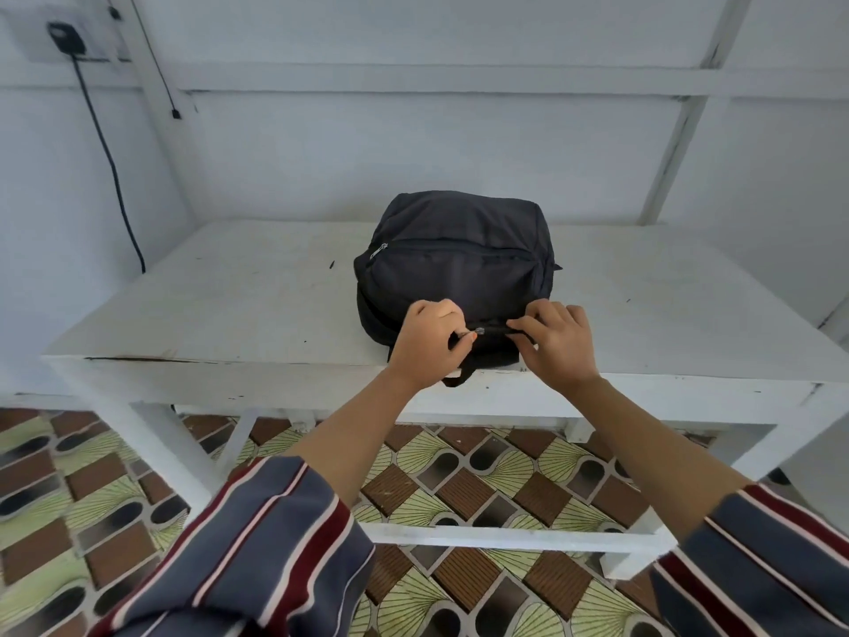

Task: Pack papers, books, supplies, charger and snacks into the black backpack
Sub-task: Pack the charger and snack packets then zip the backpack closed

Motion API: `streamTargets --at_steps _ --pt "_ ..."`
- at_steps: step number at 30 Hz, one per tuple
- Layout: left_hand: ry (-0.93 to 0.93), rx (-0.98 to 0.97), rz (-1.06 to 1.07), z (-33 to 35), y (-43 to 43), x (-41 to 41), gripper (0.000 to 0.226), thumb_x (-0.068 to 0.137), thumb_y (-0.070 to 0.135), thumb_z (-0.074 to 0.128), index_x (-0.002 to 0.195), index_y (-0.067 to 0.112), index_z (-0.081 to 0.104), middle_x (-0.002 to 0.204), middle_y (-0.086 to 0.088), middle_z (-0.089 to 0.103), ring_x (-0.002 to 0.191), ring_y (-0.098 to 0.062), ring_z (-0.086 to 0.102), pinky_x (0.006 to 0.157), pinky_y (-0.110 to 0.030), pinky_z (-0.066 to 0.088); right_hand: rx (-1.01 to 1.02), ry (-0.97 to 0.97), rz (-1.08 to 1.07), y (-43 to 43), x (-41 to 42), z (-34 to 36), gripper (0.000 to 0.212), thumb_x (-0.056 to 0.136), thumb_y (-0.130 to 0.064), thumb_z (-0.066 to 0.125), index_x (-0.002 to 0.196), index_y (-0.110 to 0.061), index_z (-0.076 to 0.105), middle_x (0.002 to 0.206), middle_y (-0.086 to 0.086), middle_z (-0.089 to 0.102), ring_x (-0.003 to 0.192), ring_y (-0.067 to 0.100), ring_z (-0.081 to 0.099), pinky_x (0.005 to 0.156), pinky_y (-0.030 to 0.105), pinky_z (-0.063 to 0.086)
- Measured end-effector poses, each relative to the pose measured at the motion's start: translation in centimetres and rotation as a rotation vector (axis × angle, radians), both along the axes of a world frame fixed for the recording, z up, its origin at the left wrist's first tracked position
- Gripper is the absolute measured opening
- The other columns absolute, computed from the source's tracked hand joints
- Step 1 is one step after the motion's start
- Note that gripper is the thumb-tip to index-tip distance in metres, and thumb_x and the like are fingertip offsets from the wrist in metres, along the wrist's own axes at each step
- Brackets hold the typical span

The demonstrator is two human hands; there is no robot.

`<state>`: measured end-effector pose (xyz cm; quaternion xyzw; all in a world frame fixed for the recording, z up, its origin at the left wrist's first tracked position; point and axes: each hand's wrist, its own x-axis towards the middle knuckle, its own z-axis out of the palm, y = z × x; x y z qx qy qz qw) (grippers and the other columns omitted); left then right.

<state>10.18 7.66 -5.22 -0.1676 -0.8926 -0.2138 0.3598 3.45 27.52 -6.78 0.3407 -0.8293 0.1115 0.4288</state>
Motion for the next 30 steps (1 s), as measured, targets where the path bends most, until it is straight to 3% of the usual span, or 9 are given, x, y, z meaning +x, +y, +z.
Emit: streamTargets --at_steps 5,10,13,16,19,23,30 --pt "0.028 -0.026 0.121 -1.5 -4.7 1.2 0.025 0.085 0.028 0.052 0.067 0.012 0.058 0.073 -0.001 0.059 0.068 -0.018 0.055 0.079 -0.024 0.031 -0.054 -0.022 0.032 -0.7 0.1 -0.3 0.017 0.079 -0.022 0.065 0.090 -0.012 0.072 0.080 0.007 0.059 0.069 0.025 0.056 0.064 0.031 0.039" --pt "0.007 0.031 0.050 -1.5 -4.7 1.7 0.029 0.087 0.030 0.052 0.074 0.007 0.062 0.073 -0.003 0.062 0.061 -0.015 0.057 0.053 -0.020 0.042 0.053 -0.013 0.171 -5.2 1.2 1.5 0.042 0.076 -0.041 0.058 0.109 -0.015 0.066 0.102 0.006 0.063 0.092 0.018 0.052 0.075 0.032 0.037" --pt "0.026 0.026 0.046 -1.6 -4.7 1.7 0.028 0.086 0.030 0.051 0.073 0.008 0.063 0.072 -0.002 0.063 0.062 -0.015 0.057 0.052 -0.023 0.046 0.162 -0.069 0.297 -8.5 1.6 1.9 0.038 0.076 -0.036 0.054 0.100 -0.011 0.071 0.100 0.005 0.068 0.088 0.022 0.064 0.077 0.029 0.034" --pt "0.012 0.020 0.037 -1.8 -5.2 1.7 0.027 0.085 0.029 0.052 0.070 0.009 0.061 0.069 -0.001 0.060 0.061 -0.015 0.054 0.050 -0.023 0.043 0.153 -0.064 0.343 -9.5 1.2 1.2 0.022 0.072 -0.019 0.063 0.087 -0.007 0.074 0.088 0.006 0.072 0.075 0.023 0.069 0.073 0.027 0.034" --pt "-0.023 0.004 0.002 -1.5 -5.5 1.5 0.028 0.085 0.029 0.053 0.068 0.009 0.059 0.069 0.000 0.058 0.062 -0.014 0.053 0.052 -0.019 0.039 0.130 0.010 0.344 -9.0 1.0 0.4 0.018 0.073 -0.016 0.067 0.086 -0.005 0.074 0.089 0.008 0.073 0.075 0.022 0.070 0.073 0.027 0.035" --pt "-0.008 -0.063 -0.096 -1.4 -6.4 1.2 0.025 0.086 0.024 0.055 0.067 0.008 0.056 0.069 -0.002 0.056 0.066 -0.014 0.048 0.063 -0.014 0.031 0.121 0.084 0.321 -8.7 1.4 -0.2 0.025 0.085 -0.021 0.056 0.090 -0.003 0.073 0.092 0.009 0.073 0.079 0.021 0.070 0.074 0.026 0.038" --pt "0.075 -0.172 -0.115 -1.6 -7.6 0.4 0.026 0.087 0.027 0.053 0.067 0.011 0.055 0.071 0.000 0.055 0.070 -0.018 0.049 0.070 -0.025 0.032 0.109 0.155 0.245 -8.9 2.0 -0.4 0.027 0.084 -0.024 0.058 0.089 -0.003 0.074 0.092 0.009 0.073 0.080 0.020 0.071 0.073 0.028 0.047"
